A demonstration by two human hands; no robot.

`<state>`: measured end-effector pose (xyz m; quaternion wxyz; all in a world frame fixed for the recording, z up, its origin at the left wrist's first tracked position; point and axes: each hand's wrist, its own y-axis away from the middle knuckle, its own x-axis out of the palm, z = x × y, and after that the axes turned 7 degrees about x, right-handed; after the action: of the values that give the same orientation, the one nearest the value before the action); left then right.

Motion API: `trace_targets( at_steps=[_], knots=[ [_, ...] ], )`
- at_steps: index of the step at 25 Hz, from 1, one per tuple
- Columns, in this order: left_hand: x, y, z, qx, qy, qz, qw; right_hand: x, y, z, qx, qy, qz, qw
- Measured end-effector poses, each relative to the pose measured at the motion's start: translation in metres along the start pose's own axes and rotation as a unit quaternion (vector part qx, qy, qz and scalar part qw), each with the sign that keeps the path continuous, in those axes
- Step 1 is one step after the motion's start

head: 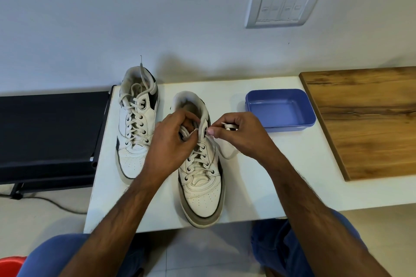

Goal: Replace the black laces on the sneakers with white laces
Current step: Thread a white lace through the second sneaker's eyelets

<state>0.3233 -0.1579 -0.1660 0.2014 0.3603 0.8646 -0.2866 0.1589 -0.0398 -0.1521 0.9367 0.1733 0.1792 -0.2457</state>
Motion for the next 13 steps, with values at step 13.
trace_targets(
  at_steps=[13],
  knots=[
    [-0.009, -0.006, 0.016, 0.050, -0.077, 0.092, 0.992, 0.004, -0.005, -0.004, 0.005, 0.000, 0.006, 1.000]
  ],
)
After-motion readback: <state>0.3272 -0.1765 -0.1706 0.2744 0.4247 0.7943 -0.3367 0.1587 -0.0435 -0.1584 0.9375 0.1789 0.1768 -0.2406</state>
